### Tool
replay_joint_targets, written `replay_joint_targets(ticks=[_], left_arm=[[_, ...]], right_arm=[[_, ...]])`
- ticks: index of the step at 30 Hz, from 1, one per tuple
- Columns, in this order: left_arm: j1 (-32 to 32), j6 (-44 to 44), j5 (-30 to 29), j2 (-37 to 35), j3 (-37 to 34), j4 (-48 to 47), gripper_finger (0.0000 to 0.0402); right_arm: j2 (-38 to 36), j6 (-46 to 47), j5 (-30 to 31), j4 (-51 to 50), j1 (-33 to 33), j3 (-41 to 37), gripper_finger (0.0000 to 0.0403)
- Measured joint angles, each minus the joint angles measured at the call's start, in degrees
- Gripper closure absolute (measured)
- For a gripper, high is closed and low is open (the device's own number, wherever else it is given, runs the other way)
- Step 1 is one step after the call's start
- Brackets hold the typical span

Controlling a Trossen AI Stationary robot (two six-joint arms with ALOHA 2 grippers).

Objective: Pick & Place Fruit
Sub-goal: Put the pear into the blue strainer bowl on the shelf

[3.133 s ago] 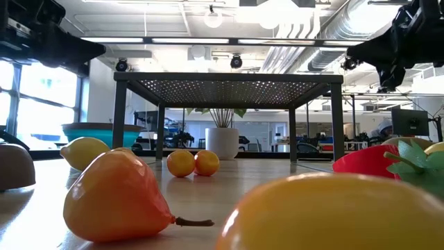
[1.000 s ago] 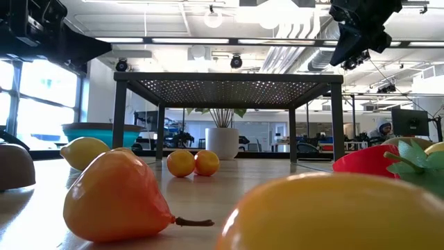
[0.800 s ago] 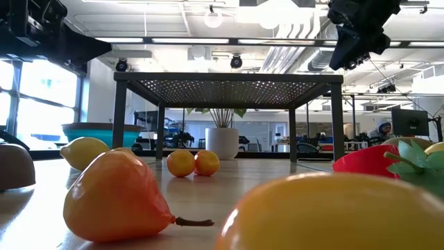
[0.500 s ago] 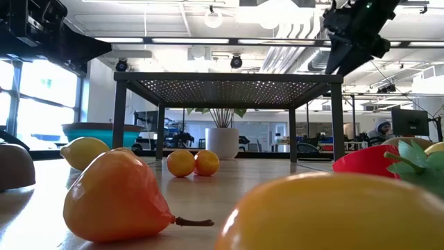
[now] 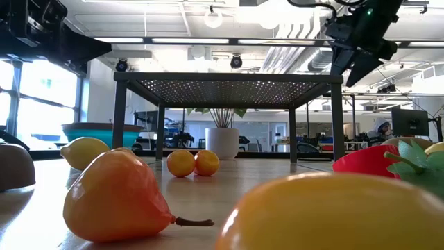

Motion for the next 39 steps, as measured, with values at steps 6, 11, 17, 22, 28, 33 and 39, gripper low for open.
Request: replay_joint_targets(ticks=[6,11,17,22,28,33,39], left_arm=[[0.0,0.0,0.0,0.0,0.0,-0.2,0.0401],[0.0,0.0,0.0,0.0,0.0,-0.3,0.0401],[0.0,0.0,0.0,0.0,0.0,-0.3,0.0401],[0.0,0.0,0.0,0.0,0.0,-0.3,0.0401],[0.0,0.0,0.0,0.0,0.0,-0.3,0.0401],[0.0,0.0,0.0,0.0,0.0,-1.1,0.0401],[0.0,0.0,0.0,0.0,0.0,-1.7,0.0401]], right_arm=[[0.0,6.7,-3.3,0.2,0.0,-0.2,0.0077],[0.0,13.4,-6.4,0.2,-0.1,-2.3,0.0078],[0.0,18.4,-6.9,2.0,-0.1,-6.4,0.0078],[0.0,22.9,-7.2,4.8,-0.1,-10.5,0.0078],[0.0,26.6,-8.7,9.4,-0.1,-15.5,0.0078],[0.0,29.2,-11.2,15.1,-0.1,-20.9,0.0078],[0.0,31.3,-14.2,22.6,-0.1,-26.8,0.0078]])
